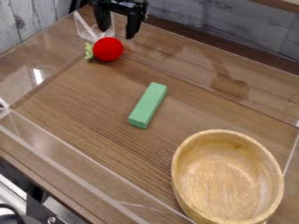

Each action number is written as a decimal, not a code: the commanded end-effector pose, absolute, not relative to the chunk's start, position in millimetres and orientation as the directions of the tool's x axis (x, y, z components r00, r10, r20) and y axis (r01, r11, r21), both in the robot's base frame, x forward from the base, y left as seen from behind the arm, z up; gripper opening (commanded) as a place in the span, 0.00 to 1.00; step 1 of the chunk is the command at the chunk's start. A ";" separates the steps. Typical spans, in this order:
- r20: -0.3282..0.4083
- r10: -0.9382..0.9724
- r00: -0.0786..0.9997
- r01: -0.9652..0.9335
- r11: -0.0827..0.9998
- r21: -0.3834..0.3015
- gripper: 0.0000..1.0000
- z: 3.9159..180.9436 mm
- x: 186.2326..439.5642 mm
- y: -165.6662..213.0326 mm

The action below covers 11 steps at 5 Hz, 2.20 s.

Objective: Move the red fruit to the right

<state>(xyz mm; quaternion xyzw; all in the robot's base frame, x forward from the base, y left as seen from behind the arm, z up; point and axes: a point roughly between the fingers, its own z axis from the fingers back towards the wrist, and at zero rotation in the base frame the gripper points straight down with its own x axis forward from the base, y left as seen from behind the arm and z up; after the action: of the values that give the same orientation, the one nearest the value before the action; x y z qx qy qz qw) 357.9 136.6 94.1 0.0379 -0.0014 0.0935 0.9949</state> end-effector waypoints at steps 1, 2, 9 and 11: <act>0.061 0.183 0.981 -0.189 0.977 0.099 1.00 107.0 354.5 137.5; 0.057 0.178 0.982 -0.183 0.977 0.107 1.00 101.4 347.8 137.4; 0.095 0.481 0.872 -0.489 0.867 0.096 1.00 54.2 358.6 159.5; 0.100 0.468 0.878 -0.475 0.877 0.071 1.00 66.9 358.9 172.7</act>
<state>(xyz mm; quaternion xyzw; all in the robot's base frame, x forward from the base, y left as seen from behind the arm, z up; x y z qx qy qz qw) 349.8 166.6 42.3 0.0401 -0.0034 0.2432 0.9691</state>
